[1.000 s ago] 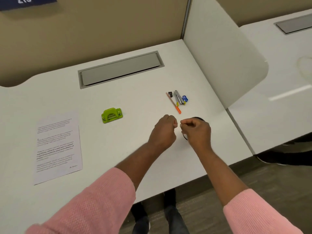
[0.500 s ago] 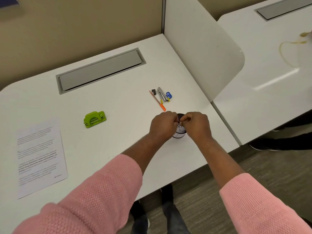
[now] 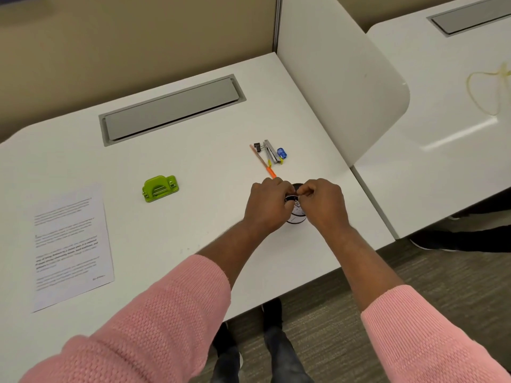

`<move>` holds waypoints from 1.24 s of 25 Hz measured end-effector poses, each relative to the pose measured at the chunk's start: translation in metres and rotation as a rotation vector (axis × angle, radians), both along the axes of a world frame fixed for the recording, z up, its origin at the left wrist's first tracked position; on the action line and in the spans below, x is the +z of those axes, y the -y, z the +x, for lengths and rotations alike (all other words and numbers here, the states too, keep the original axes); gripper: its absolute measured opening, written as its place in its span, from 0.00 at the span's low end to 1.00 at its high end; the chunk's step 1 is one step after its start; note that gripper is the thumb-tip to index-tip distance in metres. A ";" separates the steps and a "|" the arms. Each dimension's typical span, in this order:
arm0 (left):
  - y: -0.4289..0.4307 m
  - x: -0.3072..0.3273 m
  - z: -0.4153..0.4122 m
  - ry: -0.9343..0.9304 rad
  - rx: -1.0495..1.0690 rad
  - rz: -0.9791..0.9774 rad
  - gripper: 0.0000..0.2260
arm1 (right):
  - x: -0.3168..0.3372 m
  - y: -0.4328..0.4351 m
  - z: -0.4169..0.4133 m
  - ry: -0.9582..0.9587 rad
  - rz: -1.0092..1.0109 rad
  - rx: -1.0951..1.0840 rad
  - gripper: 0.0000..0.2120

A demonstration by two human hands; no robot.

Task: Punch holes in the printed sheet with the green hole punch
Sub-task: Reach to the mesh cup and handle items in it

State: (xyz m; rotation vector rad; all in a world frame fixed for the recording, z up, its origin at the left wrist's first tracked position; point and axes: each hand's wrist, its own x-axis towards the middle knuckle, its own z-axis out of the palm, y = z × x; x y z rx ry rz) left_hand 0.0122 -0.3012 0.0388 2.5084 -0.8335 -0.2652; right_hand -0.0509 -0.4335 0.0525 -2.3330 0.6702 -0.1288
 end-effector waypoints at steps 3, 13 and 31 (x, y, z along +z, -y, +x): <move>-0.025 -0.003 -0.008 -0.023 0.077 -0.087 0.10 | 0.003 -0.025 -0.001 0.162 0.051 0.016 0.09; -0.211 -0.058 -0.060 -0.084 0.452 0.027 0.15 | -0.057 -0.167 0.005 -0.042 0.088 0.362 0.13; -0.280 -0.094 -0.059 -0.023 0.438 0.176 0.13 | -0.094 -0.249 0.002 -0.228 -0.308 0.787 0.11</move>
